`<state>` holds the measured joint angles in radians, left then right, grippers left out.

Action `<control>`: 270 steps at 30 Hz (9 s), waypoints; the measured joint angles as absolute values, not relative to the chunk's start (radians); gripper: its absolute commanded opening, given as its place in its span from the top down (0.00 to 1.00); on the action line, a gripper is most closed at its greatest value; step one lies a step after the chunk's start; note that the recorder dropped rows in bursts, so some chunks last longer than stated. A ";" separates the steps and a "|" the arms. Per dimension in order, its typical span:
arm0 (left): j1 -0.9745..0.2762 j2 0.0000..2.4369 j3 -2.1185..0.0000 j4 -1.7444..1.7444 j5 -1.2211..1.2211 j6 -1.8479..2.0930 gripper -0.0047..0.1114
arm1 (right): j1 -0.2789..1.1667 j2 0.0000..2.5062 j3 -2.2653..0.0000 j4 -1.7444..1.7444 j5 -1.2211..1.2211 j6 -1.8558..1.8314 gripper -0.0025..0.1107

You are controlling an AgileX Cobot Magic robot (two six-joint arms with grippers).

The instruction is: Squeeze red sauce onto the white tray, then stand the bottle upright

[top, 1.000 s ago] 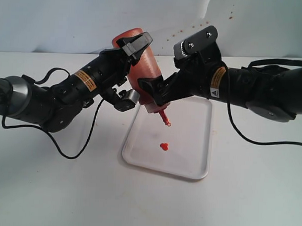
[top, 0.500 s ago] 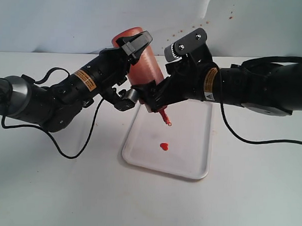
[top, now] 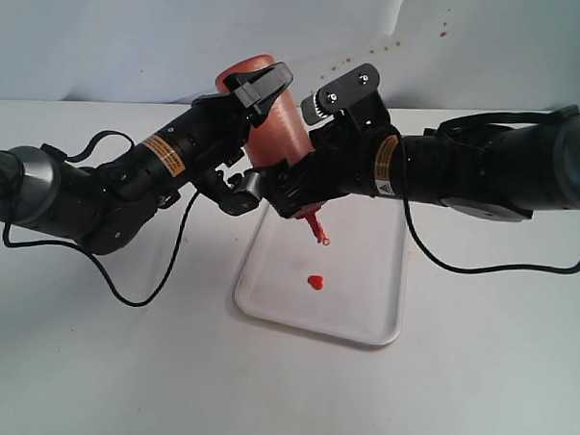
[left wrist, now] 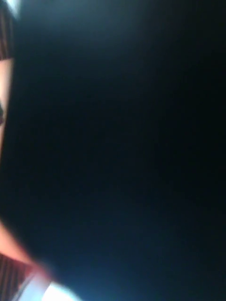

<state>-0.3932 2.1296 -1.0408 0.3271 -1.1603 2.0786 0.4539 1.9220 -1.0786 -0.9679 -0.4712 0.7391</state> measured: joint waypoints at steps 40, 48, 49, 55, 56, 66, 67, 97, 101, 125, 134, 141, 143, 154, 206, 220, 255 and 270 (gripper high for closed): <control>-0.393 2.130 -1.041 0.321 -1.174 2.063 0.96 | 0.459 1.924 -1.079 -0.923 -0.492 0.728 0.05; -0.393 2.130 -1.041 0.323 -1.174 2.062 0.96 | 0.459 1.924 -1.079 -0.914 -0.489 0.721 0.05; -0.393 2.130 -1.041 0.323 -1.174 2.062 0.96 | 0.459 1.924 -1.079 -0.912 -0.489 0.721 0.05; -0.393 2.130 -1.041 0.323 -1.174 2.062 0.96 | 0.459 1.924 -1.079 -0.910 -0.489 0.720 0.05; -0.393 2.130 -1.041 0.323 -1.174 2.062 0.96 | 0.459 1.924 -1.079 -0.910 -0.489 0.720 0.07; -0.393 2.130 -1.041 0.321 -1.177 2.061 0.96 | 0.465 1.924 -1.079 -0.905 -0.511 0.724 0.98; -0.393 2.130 -1.041 0.321 -1.177 2.061 0.96 | 0.465 1.924 -1.079 -0.905 -0.511 0.724 0.98; -0.393 2.130 -1.041 0.326 -1.176 2.059 0.96 | 0.461 1.874 -1.079 -0.905 -0.435 0.684 0.05; -0.393 2.130 -1.041 0.320 -1.176 2.059 0.96 | 0.465 1.822 -1.079 -0.928 -0.372 0.684 0.05; -0.393 2.130 -1.041 0.198 -1.176 2.059 0.96 | 0.465 1.736 -1.079 -0.939 -0.198 0.684 0.05; -0.393 2.130 -1.041 0.186 -1.176 2.044 0.96 | 0.465 1.736 -1.079 -0.939 -0.150 0.684 0.17; -0.393 2.130 -1.041 0.179 -1.169 2.023 0.96 | 0.465 1.736 -1.079 -0.939 -0.134 0.645 0.65; -0.393 2.130 -1.041 0.179 -1.169 2.017 0.96 | 0.465 1.736 -1.079 -0.939 -0.127 0.643 0.82; -0.393 2.130 -1.041 0.164 -1.173 2.015 0.96 | 0.465 1.736 -1.079 -0.939 -0.102 0.638 0.98; -0.395 2.128 -0.782 -0.203 -1.175 0.910 0.96 | 0.465 1.736 -1.079 -0.939 -0.098 0.630 0.98; -0.326 2.102 -0.701 -0.277 -1.177 0.341 0.96 | 0.465 1.736 -1.079 -0.937 -0.109 0.630 0.98; 0.092 2.138 -0.640 1.012 -1.175 -0.085 0.96 | 0.465 1.736 -1.079 -0.935 -0.183 0.632 0.98; 0.092 2.138 -0.640 1.164 -1.155 -0.112 0.96 | 0.465 1.765 -1.079 -0.933 -0.241 0.634 0.98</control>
<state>0.0924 2.1376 -0.6401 1.1642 -1.1552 -0.1120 0.4654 1.7646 -1.0786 -0.9330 -0.2405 0.6342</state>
